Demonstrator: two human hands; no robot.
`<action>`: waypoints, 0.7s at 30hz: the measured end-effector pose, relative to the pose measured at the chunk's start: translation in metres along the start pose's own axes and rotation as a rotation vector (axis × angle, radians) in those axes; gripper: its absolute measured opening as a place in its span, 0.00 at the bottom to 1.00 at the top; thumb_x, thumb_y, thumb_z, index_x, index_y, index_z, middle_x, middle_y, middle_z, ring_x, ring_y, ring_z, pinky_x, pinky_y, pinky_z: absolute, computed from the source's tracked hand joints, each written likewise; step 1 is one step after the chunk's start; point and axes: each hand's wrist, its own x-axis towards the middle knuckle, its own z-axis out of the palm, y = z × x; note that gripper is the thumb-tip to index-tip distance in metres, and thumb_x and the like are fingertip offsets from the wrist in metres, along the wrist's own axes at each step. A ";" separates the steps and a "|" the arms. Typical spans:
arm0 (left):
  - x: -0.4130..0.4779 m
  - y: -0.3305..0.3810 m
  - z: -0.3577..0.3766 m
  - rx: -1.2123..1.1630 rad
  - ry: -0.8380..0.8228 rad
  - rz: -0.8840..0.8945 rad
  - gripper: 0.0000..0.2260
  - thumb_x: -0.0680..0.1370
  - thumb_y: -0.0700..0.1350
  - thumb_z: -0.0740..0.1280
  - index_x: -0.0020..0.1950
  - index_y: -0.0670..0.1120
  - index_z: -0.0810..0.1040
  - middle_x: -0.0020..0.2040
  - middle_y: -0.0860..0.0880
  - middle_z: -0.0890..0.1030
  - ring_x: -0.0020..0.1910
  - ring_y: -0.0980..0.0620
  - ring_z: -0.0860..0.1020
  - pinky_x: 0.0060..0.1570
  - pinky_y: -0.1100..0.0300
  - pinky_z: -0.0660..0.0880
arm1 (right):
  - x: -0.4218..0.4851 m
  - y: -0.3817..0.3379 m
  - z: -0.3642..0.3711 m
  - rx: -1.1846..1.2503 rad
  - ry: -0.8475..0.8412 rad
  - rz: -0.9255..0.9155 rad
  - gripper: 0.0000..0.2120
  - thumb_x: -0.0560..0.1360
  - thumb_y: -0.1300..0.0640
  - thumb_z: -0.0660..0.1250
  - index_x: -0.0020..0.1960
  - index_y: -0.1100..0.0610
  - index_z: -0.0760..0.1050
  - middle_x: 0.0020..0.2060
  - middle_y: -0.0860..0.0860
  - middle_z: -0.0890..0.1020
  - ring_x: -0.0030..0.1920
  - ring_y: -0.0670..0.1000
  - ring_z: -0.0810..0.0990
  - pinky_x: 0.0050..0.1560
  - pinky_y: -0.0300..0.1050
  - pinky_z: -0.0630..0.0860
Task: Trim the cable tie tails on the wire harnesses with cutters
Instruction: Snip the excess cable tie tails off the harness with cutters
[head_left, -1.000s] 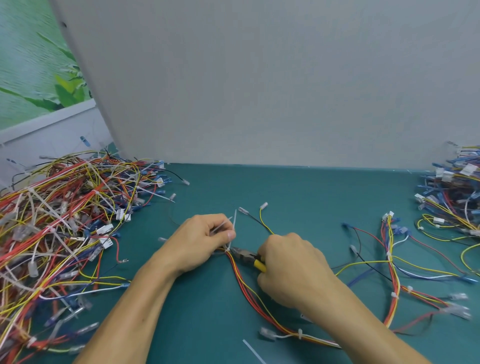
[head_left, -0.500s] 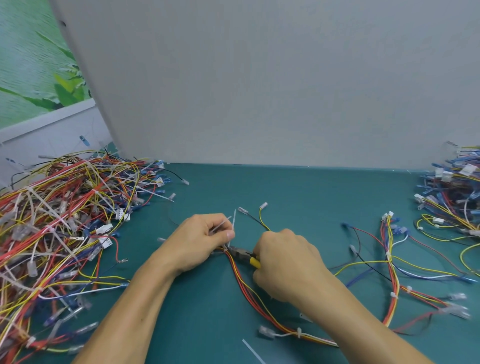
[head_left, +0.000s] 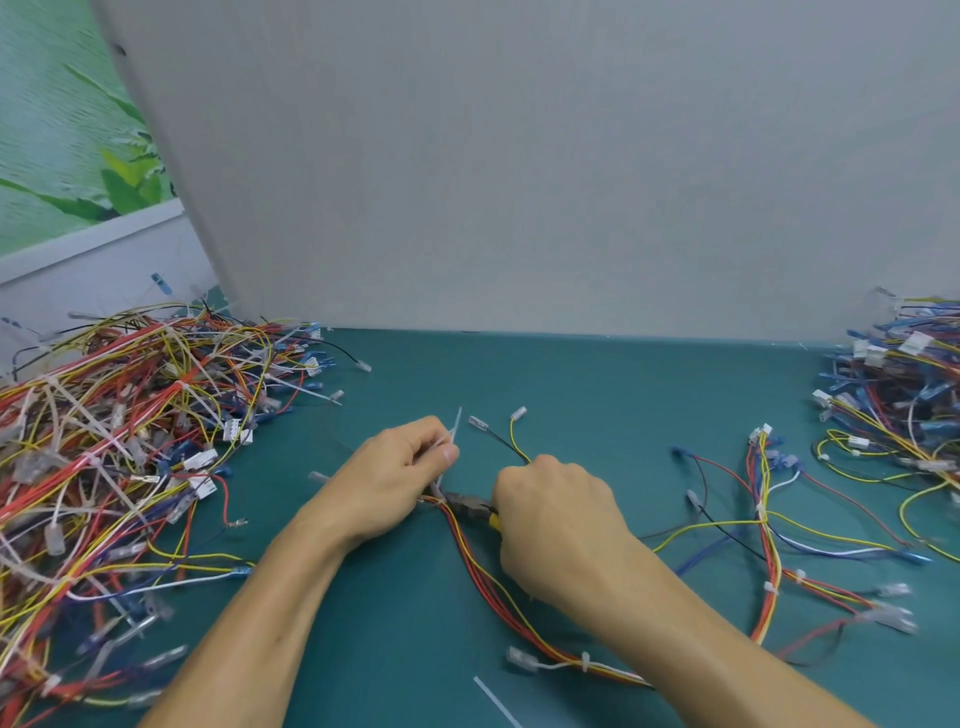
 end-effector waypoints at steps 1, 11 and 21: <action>0.000 0.001 0.000 -0.007 0.022 0.003 0.10 0.80 0.47 0.62 0.39 0.48 0.71 0.31 0.55 0.75 0.30 0.57 0.71 0.38 0.56 0.68 | -0.001 0.002 0.000 -0.008 0.012 -0.003 0.13 0.74 0.63 0.60 0.35 0.55 0.58 0.32 0.51 0.60 0.44 0.60 0.73 0.38 0.47 0.64; -0.001 0.046 0.005 -1.135 0.075 -0.121 0.08 0.80 0.34 0.55 0.46 0.45 0.70 0.30 0.48 0.72 0.26 0.53 0.65 0.27 0.62 0.64 | -0.042 0.098 -0.013 0.022 0.168 0.135 0.09 0.70 0.53 0.61 0.50 0.48 0.74 0.36 0.46 0.70 0.47 0.56 0.77 0.38 0.46 0.71; -0.006 0.060 0.054 -1.004 -0.023 -0.265 0.15 0.72 0.28 0.49 0.36 0.45 0.67 0.28 0.46 0.67 0.28 0.46 0.73 0.30 0.55 0.71 | -0.043 0.089 0.019 0.198 0.295 0.026 0.08 0.73 0.50 0.61 0.51 0.50 0.71 0.47 0.47 0.77 0.51 0.54 0.76 0.48 0.48 0.73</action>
